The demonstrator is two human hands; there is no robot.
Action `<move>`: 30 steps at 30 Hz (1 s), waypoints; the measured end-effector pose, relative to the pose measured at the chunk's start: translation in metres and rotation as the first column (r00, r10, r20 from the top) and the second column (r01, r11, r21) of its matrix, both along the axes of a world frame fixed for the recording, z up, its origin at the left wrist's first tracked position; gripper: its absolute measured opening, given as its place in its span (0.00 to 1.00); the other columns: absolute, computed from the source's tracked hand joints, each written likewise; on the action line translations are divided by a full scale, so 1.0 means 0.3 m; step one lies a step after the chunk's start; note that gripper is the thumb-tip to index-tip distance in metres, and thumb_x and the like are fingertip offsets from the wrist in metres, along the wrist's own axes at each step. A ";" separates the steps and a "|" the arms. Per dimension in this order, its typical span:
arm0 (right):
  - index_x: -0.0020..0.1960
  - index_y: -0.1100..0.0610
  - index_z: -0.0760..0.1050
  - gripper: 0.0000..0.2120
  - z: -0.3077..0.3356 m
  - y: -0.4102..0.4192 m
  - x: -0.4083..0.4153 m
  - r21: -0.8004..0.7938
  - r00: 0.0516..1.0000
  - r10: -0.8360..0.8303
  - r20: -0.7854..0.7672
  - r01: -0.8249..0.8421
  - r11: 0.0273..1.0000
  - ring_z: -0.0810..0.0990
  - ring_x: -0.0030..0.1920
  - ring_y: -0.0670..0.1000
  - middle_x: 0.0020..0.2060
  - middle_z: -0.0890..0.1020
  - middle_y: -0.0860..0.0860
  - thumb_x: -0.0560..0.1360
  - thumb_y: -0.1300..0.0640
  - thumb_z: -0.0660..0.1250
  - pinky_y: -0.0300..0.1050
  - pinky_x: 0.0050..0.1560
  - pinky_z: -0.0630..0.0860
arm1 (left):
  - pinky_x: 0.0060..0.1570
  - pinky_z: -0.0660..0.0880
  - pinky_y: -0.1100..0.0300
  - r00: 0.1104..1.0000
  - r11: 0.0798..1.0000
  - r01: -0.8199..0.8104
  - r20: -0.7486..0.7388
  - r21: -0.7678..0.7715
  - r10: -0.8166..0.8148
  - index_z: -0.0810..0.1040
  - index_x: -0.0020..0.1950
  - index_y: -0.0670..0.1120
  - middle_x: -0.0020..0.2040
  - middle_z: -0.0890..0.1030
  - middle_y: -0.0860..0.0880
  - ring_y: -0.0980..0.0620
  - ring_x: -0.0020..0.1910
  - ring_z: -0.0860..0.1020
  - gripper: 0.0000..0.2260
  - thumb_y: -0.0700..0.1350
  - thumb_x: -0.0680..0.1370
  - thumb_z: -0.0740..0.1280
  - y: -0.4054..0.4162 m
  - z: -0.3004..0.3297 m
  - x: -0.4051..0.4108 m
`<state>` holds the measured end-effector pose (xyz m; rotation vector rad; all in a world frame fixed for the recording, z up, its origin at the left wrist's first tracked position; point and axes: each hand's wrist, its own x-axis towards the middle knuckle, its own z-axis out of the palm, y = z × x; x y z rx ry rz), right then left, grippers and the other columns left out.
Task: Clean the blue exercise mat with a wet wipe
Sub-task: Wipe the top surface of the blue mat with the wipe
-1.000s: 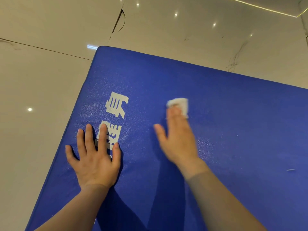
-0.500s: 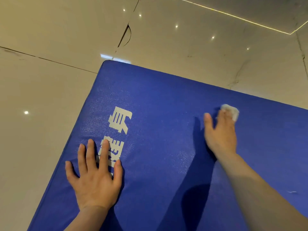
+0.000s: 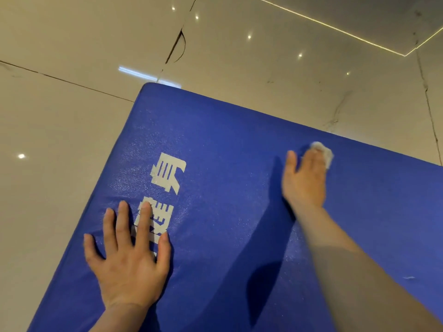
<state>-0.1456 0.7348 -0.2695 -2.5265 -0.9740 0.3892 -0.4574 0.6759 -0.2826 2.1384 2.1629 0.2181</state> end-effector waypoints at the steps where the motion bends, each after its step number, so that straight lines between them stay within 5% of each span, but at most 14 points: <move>1: 0.78 0.61 0.54 0.33 0.013 -0.001 0.045 -0.046 0.998 -0.056 -0.011 0.056 0.997 0.57 0.76 0.54 0.78 0.55 0.52 0.82 0.40 0.49 0.57 0.72 0.62 | 0.70 0.49 0.35 1.000 1.000 0.004 0.011 0.009 -0.004 0.70 0.74 0.49 0.75 0.65 0.41 0.41 0.75 0.60 0.29 0.58 0.76 0.52 0.002 0.000 -0.001; 4: 0.78 0.60 0.56 0.33 0.045 0.047 0.028 -0.091 0.999 -0.041 -0.017 0.039 0.995 0.61 0.74 0.56 0.77 0.58 0.53 0.82 0.39 0.50 0.55 0.66 0.66 | 0.70 0.49 0.35 1.000 1.000 0.013 0.024 0.026 -0.014 0.70 0.74 0.48 0.75 0.65 0.40 0.40 0.75 0.62 0.29 0.57 0.76 0.52 0.006 0.001 -0.001; 9: 0.78 0.57 0.56 0.30 0.034 0.185 -0.343 0.080 0.867 0.496 -0.053 -0.492 0.867 0.60 0.75 0.53 0.77 0.60 0.52 0.82 0.44 0.56 0.49 0.72 0.61 | 0.70 0.49 0.35 1.000 1.000 0.019 0.014 0.022 -0.020 0.69 0.74 0.48 0.75 0.65 0.40 0.40 0.75 0.61 0.29 0.57 0.76 0.52 0.009 0.004 -0.003; 12: 0.79 0.57 0.54 0.31 0.038 0.242 -0.449 0.033 0.776 0.630 -0.025 -0.629 0.776 0.53 0.77 0.50 0.78 0.56 0.50 0.82 0.42 0.54 0.51 0.76 0.57 | 0.70 0.49 0.35 1.000 1.000 0.016 0.015 0.018 -0.016 0.70 0.74 0.49 0.75 0.65 0.41 0.41 0.75 0.61 0.29 0.57 0.76 0.53 0.010 -0.002 -0.007; 18: 0.80 0.56 0.52 0.33 0.049 0.157 -0.117 -0.108 0.924 0.375 0.069 -0.367 0.924 0.55 0.77 0.52 0.78 0.58 0.51 0.81 0.39 0.50 0.49 0.76 0.55 | 0.70 0.49 0.35 0.999 1.000 0.019 0.033 0.024 -0.020 0.70 0.74 0.48 0.75 0.65 0.41 0.40 0.75 0.61 0.29 0.57 0.75 0.53 0.009 -0.004 -0.008; 22: 0.74 0.56 0.64 0.25 0.088 0.117 0.013 -0.154 0.917 0.391 0.081 -0.376 0.914 0.64 0.72 0.52 0.72 0.68 0.51 0.82 0.44 0.49 0.49 0.67 0.65 | 0.70 0.49 0.35 1.000 1.000 0.019 0.022 0.007 -0.019 0.69 0.74 0.49 0.75 0.65 0.41 0.40 0.74 0.61 0.29 0.57 0.75 0.53 0.013 0.000 -0.008; 25: 0.54 0.57 0.73 0.16 0.093 0.158 -0.041 -0.086 0.902 0.400 0.164 -0.391 0.916 0.73 0.56 0.53 0.53 0.76 0.50 0.83 0.47 0.52 0.44 0.45 0.66 | 0.70 0.49 0.34 0.999 1.000 0.021 0.035 0.012 -0.021 0.69 0.74 0.49 0.75 0.65 0.41 0.40 0.74 0.62 0.29 0.57 0.75 0.53 0.007 0.001 -0.006; 27: 0.42 0.54 0.68 0.16 0.118 0.179 -0.072 0.056 0.942 0.274 0.194 -0.289 0.956 0.71 0.46 0.53 0.43 0.73 0.48 0.83 0.46 0.54 0.45 0.36 0.60 | 0.70 0.49 0.35 0.999 1.000 0.020 0.036 0.021 -0.020 0.69 0.74 0.49 0.74 0.65 0.40 0.40 0.74 0.62 0.29 0.57 0.75 0.53 0.010 0.003 -0.005; 30: 0.52 0.55 0.76 0.12 0.159 0.191 -0.041 0.162 0.980 0.094 0.177 -0.123 0.979 0.74 0.50 0.54 0.52 0.77 0.50 0.82 0.48 0.59 0.42 0.40 0.63 | 0.70 0.49 0.35 1.000 1.000 0.022 0.022 0.007 -0.022 0.69 0.74 0.49 0.74 0.66 0.40 0.40 0.74 0.61 0.29 0.57 0.75 0.53 0.015 0.000 -0.008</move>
